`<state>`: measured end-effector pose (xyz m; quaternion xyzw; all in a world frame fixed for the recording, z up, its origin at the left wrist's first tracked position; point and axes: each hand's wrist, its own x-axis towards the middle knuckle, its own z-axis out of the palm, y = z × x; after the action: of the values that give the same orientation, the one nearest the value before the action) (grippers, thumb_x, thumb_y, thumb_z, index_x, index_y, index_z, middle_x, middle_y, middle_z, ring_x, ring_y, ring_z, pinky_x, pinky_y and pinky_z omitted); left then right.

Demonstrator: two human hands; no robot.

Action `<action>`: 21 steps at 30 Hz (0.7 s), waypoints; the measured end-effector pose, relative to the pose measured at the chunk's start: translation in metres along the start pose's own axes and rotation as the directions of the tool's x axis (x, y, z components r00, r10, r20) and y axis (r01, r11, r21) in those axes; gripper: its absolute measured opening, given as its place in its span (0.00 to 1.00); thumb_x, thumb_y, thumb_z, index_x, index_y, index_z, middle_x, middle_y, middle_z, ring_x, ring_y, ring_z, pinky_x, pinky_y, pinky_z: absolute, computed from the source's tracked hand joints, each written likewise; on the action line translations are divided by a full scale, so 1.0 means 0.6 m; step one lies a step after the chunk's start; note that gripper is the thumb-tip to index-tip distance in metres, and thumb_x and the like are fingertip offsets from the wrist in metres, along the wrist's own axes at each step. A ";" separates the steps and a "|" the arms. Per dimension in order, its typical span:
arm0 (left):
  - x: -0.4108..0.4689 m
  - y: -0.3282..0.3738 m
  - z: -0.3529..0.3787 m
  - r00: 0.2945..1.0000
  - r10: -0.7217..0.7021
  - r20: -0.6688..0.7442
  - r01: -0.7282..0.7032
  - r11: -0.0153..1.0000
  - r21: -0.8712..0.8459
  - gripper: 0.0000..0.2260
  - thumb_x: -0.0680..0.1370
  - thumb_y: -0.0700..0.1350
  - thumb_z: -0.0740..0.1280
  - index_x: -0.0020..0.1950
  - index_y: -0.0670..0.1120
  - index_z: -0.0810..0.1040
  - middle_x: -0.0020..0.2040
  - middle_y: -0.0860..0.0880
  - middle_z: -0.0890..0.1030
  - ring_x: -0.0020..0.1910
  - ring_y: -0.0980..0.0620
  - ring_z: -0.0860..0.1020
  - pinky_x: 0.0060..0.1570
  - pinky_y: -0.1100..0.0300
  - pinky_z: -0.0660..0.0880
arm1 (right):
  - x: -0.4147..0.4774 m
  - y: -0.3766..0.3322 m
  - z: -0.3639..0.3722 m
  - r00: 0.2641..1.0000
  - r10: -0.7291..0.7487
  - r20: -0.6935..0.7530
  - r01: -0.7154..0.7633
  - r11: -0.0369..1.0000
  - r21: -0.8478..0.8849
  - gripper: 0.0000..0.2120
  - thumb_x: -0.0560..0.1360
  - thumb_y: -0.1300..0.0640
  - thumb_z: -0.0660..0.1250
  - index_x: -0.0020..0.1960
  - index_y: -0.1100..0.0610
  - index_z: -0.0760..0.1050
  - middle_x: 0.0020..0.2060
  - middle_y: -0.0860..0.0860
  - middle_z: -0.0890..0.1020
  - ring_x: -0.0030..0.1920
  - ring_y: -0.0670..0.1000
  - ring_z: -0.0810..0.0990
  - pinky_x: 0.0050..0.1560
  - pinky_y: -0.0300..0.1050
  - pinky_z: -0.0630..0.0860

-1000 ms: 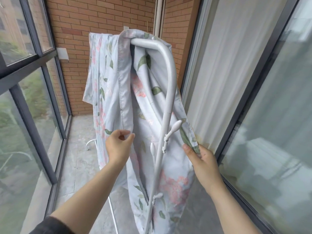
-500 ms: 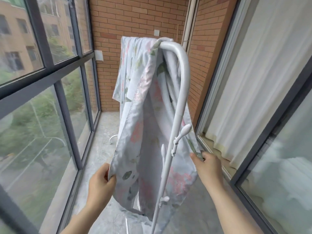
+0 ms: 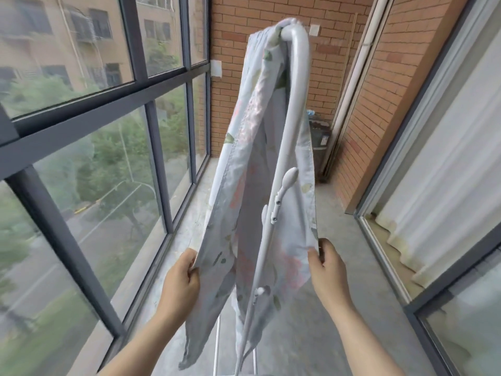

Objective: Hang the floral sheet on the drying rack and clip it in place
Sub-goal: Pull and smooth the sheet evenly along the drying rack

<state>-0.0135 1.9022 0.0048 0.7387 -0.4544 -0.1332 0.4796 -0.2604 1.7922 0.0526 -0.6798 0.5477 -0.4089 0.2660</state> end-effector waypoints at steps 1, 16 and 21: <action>-0.011 0.007 0.001 0.999 -0.030 -0.014 0.029 1.000 -0.010 0.11 0.71 0.30 0.56 0.37 0.46 0.63 0.32 0.48 0.66 0.31 0.51 0.65 0.32 0.54 0.62 | -0.007 0.000 -0.004 1.000 0.011 0.005 -0.011 0.999 0.053 0.13 0.79 0.63 0.61 0.37 0.52 0.66 0.28 0.46 0.69 0.29 0.46 0.69 0.34 0.43 0.64; -0.150 0.035 -0.043 0.995 -0.042 0.089 0.047 0.998 -0.048 0.05 0.72 0.43 0.69 0.41 0.42 0.76 0.36 0.44 0.79 0.38 0.45 0.79 0.34 0.53 0.73 | -0.149 -0.017 -0.056 0.985 0.086 0.151 -0.116 0.972 0.204 0.13 0.70 0.62 0.74 0.30 0.57 0.74 0.22 0.44 0.74 0.26 0.44 0.71 0.30 0.40 0.67; -0.186 0.017 -0.042 0.993 -0.051 0.104 0.051 0.999 -0.003 0.04 0.76 0.42 0.65 0.42 0.43 0.75 0.37 0.46 0.79 0.38 0.48 0.77 0.34 0.58 0.69 | -0.194 -0.001 -0.043 0.993 0.042 0.108 -0.064 0.976 0.207 0.11 0.78 0.55 0.65 0.44 0.62 0.73 0.33 0.60 0.77 0.33 0.56 0.75 0.34 0.45 0.70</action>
<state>-0.0643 2.0048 -0.0006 0.7407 -0.4594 -0.1851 0.4540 -0.2895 1.9067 0.0360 -0.6533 0.5050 -0.4214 0.3749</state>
